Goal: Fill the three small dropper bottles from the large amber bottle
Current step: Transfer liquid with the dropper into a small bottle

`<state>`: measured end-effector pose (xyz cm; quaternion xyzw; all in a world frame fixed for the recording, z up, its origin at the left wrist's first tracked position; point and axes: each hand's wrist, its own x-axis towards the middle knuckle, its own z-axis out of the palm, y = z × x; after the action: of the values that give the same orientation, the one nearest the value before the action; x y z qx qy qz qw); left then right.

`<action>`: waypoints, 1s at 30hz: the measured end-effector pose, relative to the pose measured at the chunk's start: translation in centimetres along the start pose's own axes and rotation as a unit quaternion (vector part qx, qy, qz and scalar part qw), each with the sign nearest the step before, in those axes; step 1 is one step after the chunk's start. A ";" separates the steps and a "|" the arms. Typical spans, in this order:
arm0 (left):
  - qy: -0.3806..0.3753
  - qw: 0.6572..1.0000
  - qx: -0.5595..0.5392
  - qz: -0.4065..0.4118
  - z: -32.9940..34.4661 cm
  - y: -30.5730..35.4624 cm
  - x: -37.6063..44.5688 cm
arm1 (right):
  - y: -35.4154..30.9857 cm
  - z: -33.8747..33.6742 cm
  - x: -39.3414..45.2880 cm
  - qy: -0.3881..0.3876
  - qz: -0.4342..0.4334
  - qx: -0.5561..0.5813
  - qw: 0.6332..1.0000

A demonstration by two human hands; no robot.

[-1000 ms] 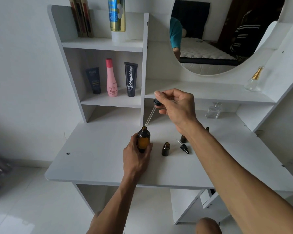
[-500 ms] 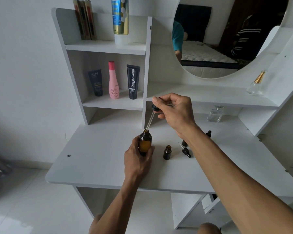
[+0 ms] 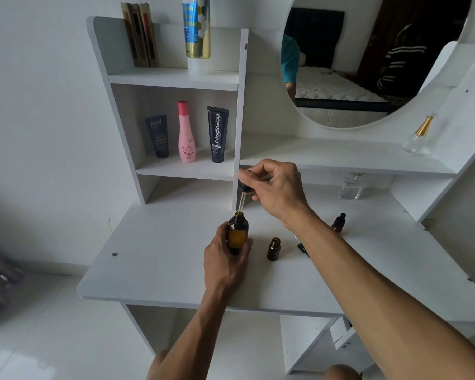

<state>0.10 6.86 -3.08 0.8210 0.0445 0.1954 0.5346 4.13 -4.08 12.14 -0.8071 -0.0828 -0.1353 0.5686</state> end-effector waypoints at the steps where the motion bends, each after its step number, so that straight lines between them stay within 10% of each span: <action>1: 0.000 1.000 0.000 0.000 0.0 0.0 0.0 | 0.2 0.2 -0.1 -0.005 -0.006 -0.008 1.000; 30: -0.008 1.000 0.005 -0.003 -0.1 0.2 -0.1 | 0.1 -0.2 -0.9 0.004 0.031 0.047 0.998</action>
<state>-0.04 6.84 -2.89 0.8249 0.0436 0.1866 0.5318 3.25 -4.24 11.80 -0.7811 -0.0618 -0.1163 0.6103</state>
